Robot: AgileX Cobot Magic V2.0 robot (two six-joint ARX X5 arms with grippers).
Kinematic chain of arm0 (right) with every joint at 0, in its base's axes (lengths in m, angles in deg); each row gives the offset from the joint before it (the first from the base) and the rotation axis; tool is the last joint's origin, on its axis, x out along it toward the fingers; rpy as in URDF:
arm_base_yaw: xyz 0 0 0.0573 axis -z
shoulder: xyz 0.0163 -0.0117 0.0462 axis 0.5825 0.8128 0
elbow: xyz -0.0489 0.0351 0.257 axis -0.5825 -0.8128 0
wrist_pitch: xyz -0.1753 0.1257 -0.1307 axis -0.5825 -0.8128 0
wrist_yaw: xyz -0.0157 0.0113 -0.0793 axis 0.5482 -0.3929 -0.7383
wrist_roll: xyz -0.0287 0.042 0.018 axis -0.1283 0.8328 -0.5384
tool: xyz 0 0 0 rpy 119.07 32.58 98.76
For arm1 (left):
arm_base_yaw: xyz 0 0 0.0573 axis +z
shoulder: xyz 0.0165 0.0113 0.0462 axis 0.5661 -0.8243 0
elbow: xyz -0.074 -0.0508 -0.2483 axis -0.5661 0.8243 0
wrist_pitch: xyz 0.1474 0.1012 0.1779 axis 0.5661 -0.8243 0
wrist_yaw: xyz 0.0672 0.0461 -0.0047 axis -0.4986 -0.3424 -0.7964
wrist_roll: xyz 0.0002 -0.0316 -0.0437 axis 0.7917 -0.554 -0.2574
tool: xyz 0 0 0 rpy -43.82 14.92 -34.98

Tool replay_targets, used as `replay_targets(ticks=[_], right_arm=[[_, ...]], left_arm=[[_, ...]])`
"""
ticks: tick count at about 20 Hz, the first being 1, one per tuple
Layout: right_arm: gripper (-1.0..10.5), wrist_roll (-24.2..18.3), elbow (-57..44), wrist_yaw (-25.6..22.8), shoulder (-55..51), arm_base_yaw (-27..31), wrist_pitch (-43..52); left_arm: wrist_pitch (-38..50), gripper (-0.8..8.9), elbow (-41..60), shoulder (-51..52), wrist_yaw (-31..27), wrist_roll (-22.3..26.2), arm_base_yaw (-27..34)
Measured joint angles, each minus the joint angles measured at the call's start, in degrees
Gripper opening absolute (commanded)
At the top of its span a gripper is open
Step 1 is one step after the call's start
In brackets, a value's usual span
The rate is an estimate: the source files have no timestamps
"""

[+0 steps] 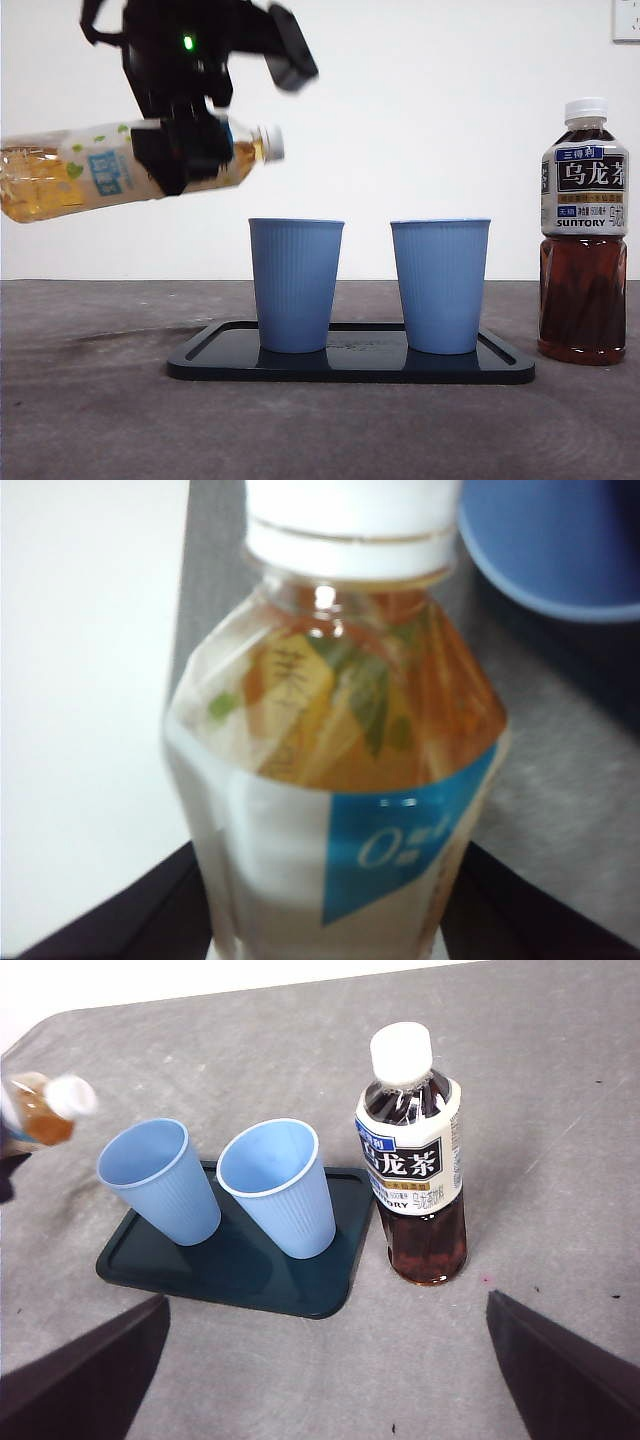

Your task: Pour the drink into the cup

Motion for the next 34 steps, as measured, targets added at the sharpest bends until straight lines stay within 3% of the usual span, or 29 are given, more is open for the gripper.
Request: replay_targets(ticks=[6, 9, 12, 16, 20, 26, 34], right_arm=[[5.1, 0.0, 0.0, 0.0, 0.0, 0.0, 0.0], [5.1, 0.0, 0.0, 3.1, 0.0, 0.0, 0.0], [5.1, 0.0, 0.0, 7.3, 0.0, 0.0, 0.0], [5.1, 0.0, 0.0, 10.9, 0.0, 0.0, 0.0], [5.1, 0.0, 0.0, 12.4, 0.0, 0.0, -0.2], [5.1, 0.0, 0.0, 12.4, 0.0, 0.0, -1.7], [5.1, 0.0, 0.0, 11.9, 0.0, 0.0, -3.8]], left_arm=[[-2.0, 2.08, 0.0, 10.1, 13.3, -12.8, 2.6], [-2.0, 2.08, 0.0, 15.8, 21.6, -17.4, 7.5], [-1.5, 2.08, 0.0, 20.6, 29.3, -20.6, 13.5], [6.9, 2.08, 3.6, 26.0, 38.8, -22.4, 19.9], [18.6, 2.08, 15.2, 29.4, 42.0, -24.0, 23.0], [43.4, 2.08, 34.6, 28.6, 42.6, -28.7, 24.6], [63.4, 2.08, 38.4, 18.6, 42.6, -31.1, 25.9]])
